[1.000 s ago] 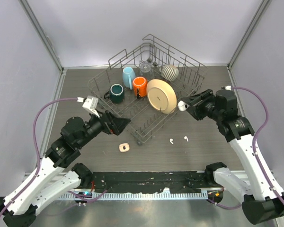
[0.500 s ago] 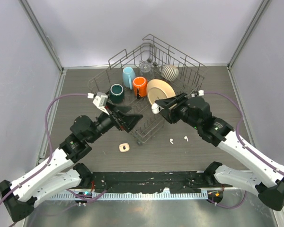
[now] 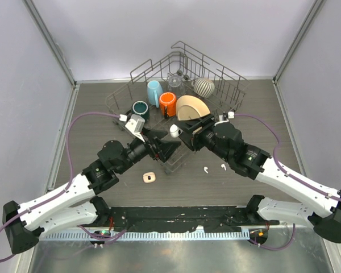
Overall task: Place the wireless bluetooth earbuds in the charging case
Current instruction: Pick up the charging case at the center of the board, then open the charging case.
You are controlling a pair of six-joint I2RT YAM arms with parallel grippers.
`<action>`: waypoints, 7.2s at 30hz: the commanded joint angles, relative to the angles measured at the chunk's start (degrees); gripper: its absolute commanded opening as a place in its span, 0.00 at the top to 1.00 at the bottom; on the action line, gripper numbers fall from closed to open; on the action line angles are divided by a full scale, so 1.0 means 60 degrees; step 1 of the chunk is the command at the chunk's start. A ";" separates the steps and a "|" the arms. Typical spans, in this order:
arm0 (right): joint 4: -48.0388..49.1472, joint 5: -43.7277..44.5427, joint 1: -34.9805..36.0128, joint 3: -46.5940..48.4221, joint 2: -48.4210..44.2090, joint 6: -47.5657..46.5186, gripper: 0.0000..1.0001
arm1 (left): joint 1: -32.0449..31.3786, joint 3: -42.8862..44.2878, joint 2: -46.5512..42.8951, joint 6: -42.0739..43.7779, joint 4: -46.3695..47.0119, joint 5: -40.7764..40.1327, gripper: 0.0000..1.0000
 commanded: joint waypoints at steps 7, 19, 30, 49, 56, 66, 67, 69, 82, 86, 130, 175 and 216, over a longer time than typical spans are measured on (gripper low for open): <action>0.0740 0.0456 0.0340 0.0405 0.0057 0.0180 0.99 | -0.0097 0.0067 0.0311 0.0234 0.1167 -0.0674 0.25; 0.0755 0.0427 0.0443 0.0463 -0.0060 0.0136 0.99 | -0.0097 0.0111 0.0722 0.0336 0.1358 -0.0865 0.46; 0.0843 -0.0187 0.0472 0.0566 -0.0031 -0.0405 0.99 | -0.0097 0.0199 0.0810 0.0365 0.1197 -0.1216 0.82; -0.0315 -0.1505 0.0472 0.1532 -0.0236 -0.3496 0.27 | -0.0009 0.0271 -0.0420 0.2108 -0.0106 0.0423 1.00; -0.0490 -0.1946 0.0414 0.1840 0.0013 -0.3629 0.26 | 0.0225 0.0433 -0.0494 0.2182 -0.0385 0.1727 1.00; -0.0652 -0.2473 0.0341 0.1884 0.0262 -0.3511 0.32 | 0.0766 0.0492 -0.0597 0.1860 -0.0166 0.2855 1.00; -0.0637 -0.2473 0.0326 0.1899 0.0247 -0.3482 0.35 | 0.0796 0.0491 -0.0597 0.1816 -0.0136 0.2885 1.00; -0.0608 -0.2473 0.0341 0.1855 0.0204 -0.3438 0.43 | 0.0884 0.0419 -0.0626 0.1757 -0.0063 0.2958 1.00; 0.1281 -0.2928 0.0311 0.0377 -0.0089 -0.1857 0.99 | 0.1016 -0.1075 -0.1124 0.1288 0.2690 0.1845 0.69; 0.1880 -0.2767 0.0311 0.0156 -0.0177 -0.1534 0.99 | 0.1016 -0.1279 -0.1051 0.1463 0.2938 0.1932 0.67; 0.2630 -0.3132 0.0311 -0.0079 0.0233 -0.0816 0.99 | 0.1002 -0.2570 -0.0084 0.1757 0.6735 0.2270 0.74; -0.2264 -0.3572 0.1248 0.3203 0.0335 -0.8052 0.17 | 0.1016 -0.3727 -0.2150 0.2900 0.7188 0.3999 1.00; -0.2892 -0.2752 0.1322 0.3173 0.0643 -0.7906 0.18 | 0.1016 -0.3493 -0.1754 0.2636 0.8038 0.3574 1.00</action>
